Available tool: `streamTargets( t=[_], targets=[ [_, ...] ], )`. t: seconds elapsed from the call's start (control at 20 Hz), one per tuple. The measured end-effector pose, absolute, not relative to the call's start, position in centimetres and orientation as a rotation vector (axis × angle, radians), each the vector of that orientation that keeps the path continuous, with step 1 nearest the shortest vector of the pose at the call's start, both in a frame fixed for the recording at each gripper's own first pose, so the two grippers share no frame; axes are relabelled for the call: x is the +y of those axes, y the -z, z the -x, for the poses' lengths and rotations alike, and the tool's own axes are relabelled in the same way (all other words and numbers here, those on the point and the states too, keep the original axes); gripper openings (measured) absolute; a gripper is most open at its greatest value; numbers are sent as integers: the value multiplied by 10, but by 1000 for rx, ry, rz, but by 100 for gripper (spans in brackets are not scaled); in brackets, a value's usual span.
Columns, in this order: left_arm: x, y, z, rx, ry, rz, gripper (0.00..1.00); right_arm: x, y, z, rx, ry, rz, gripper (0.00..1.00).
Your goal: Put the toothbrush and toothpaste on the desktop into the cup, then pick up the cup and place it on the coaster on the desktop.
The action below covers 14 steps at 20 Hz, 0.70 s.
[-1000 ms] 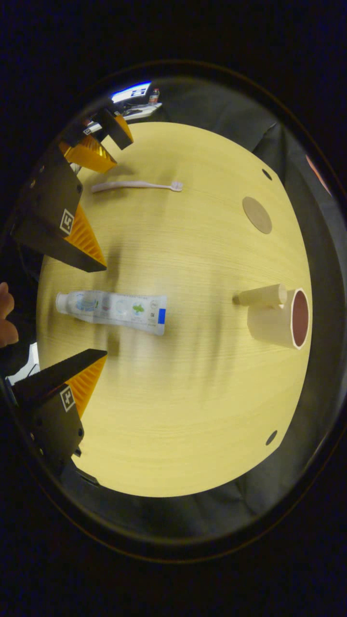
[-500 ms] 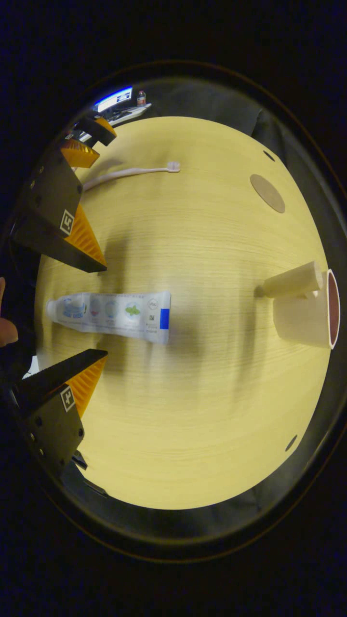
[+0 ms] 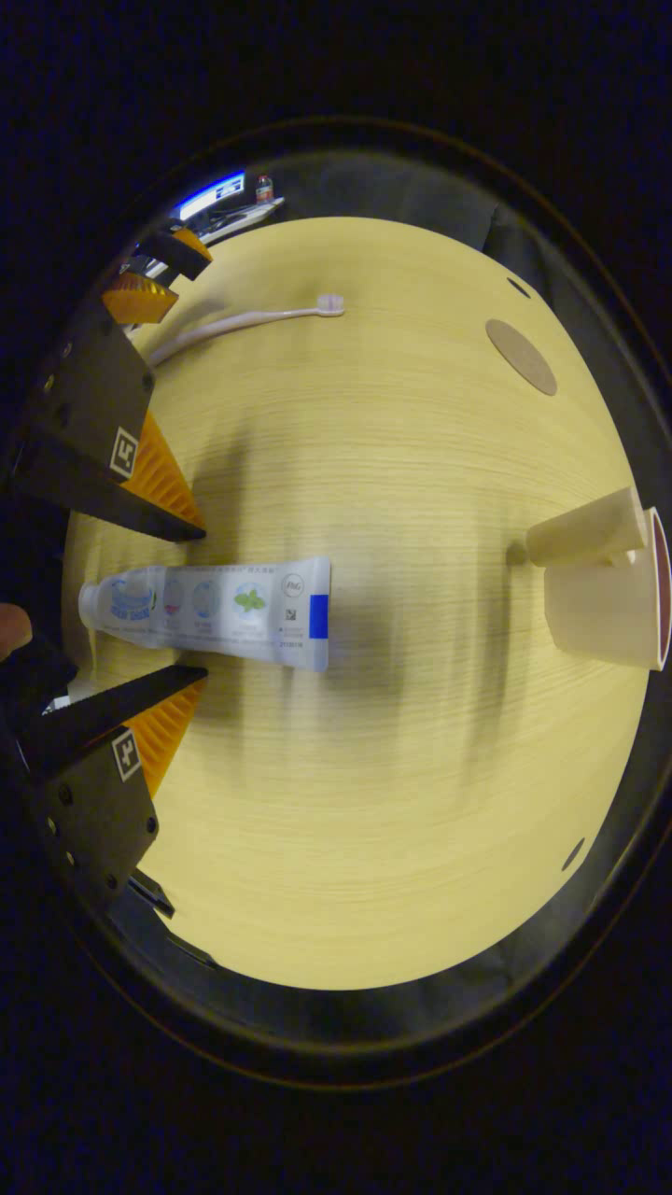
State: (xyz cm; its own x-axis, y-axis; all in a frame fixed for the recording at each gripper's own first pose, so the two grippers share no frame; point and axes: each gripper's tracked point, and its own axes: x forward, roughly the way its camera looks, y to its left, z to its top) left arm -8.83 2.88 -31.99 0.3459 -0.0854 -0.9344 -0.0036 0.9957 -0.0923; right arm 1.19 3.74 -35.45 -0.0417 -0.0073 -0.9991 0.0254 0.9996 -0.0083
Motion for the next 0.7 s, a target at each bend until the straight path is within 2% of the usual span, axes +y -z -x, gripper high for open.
streamTargets(
  t=[0.15,0.25,0.35,0.4,0.5,0.7],
  targets=[
    [30,322,92,1240,56,81,100,35,356,-12,1619,57,-17,78],
    [29,323,93,1261,66,80,100,35,356,-12,1627,67,-25,73],
    [31,326,92,1281,73,69,100,35,356,-12,1632,85,-46,66],
    [33,328,90,1288,77,67,100,34,354,-13,1633,97,-60,57],
    [31,334,85,1308,82,66,100,38,355,-14,1632,99,-64,50],
    [24,344,85,1370,80,79,100,37,355,-13,1631,87,-48,48]
  ],
)
